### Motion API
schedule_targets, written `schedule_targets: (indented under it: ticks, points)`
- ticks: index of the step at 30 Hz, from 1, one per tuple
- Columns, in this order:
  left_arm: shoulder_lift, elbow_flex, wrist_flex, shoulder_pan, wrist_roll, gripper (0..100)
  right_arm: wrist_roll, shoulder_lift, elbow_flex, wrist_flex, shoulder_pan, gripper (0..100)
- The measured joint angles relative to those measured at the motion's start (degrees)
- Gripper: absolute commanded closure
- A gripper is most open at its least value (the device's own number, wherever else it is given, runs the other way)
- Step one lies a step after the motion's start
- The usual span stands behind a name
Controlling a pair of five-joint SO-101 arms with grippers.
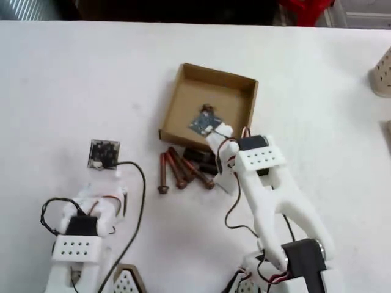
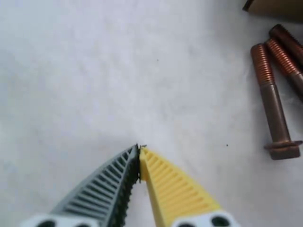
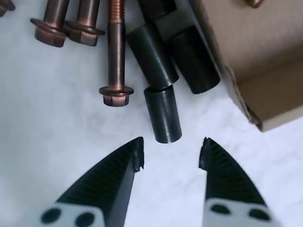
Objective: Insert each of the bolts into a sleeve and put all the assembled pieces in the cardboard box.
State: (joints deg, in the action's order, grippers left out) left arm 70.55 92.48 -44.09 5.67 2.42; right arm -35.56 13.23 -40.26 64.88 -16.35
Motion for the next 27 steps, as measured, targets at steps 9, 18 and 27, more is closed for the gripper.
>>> schedule_targets:
  ticks: [9,18,27]
  points:
    - [0.0,0.0,0.0,0.0,0.0,98,0.0,-1.9,-2.8,-7.5,-1.7,88.5]
    - [0.0,0.0,0.0,0.0,0.0,98,0.0,-9.7,-2.8,-13.3,-1.5,91.3]
    - [0.0,0.0,0.0,0.0,0.0,98,0.1,-10.3,-2.6,-13.8,-0.8,98.1]
